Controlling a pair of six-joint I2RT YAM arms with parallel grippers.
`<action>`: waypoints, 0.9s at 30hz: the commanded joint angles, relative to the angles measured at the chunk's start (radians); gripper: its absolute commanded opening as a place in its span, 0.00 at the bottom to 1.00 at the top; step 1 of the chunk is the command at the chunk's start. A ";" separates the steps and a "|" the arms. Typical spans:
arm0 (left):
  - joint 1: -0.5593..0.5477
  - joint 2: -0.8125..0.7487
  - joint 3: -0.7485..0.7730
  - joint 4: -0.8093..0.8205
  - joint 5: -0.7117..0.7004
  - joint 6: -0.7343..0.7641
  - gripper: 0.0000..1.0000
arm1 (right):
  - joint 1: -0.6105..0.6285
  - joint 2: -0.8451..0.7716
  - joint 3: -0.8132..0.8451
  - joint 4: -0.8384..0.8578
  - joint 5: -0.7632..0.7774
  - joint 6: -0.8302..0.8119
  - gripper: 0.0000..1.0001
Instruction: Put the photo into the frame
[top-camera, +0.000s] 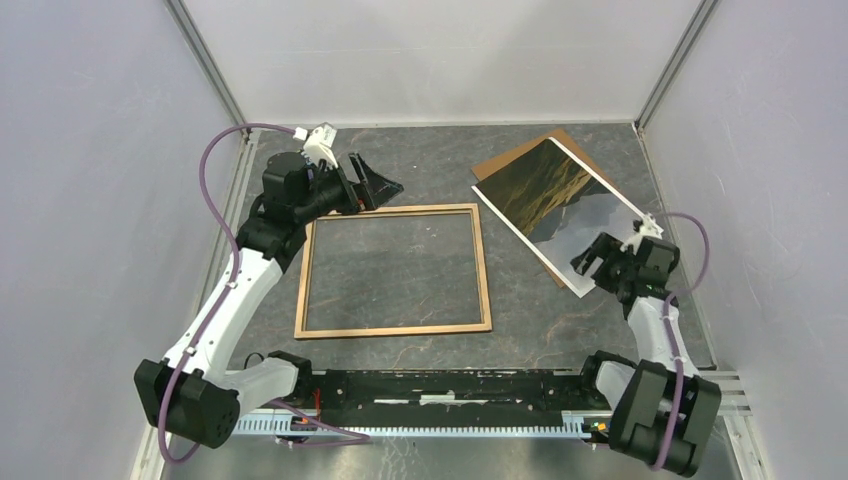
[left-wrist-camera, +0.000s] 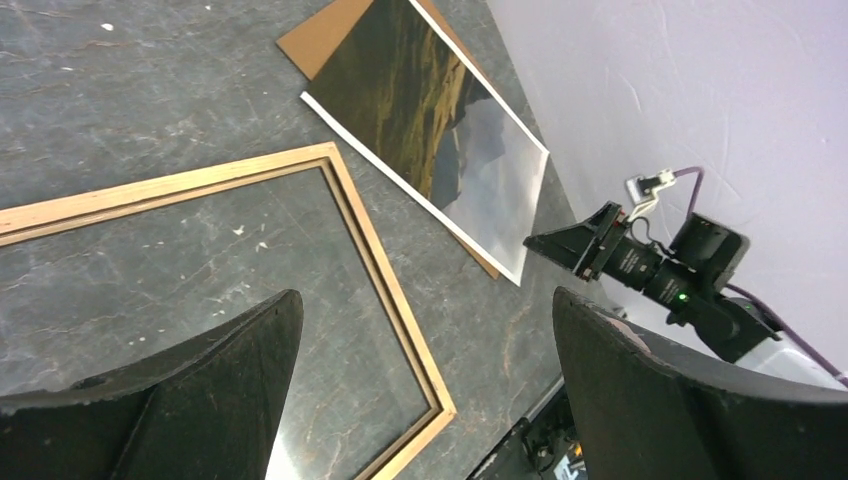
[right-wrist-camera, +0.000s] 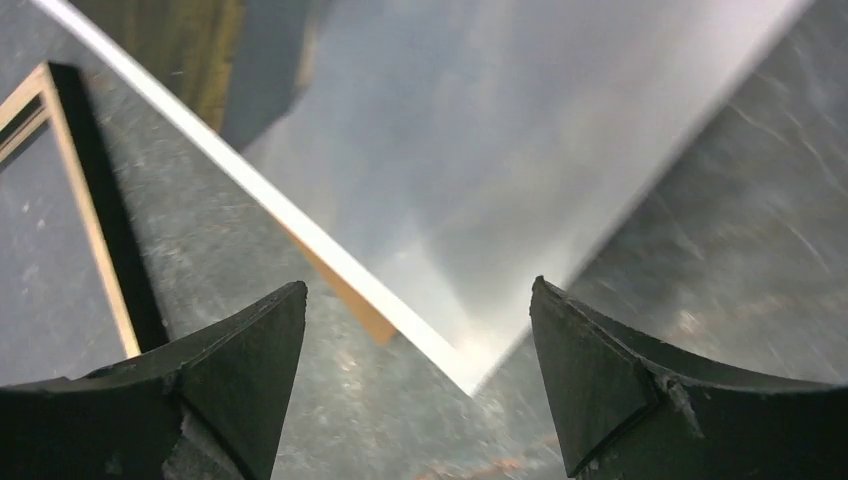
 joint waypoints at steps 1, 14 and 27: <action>-0.036 -0.052 0.007 0.074 0.057 -0.071 1.00 | -0.129 -0.057 -0.027 -0.032 -0.093 -0.016 0.88; -0.213 -0.107 0.028 0.021 0.013 -0.026 1.00 | -0.376 -0.013 -0.172 0.221 -0.329 0.101 0.85; -0.177 -0.064 0.030 0.051 0.108 -0.093 1.00 | -0.469 0.214 -0.287 0.579 -0.487 0.174 0.77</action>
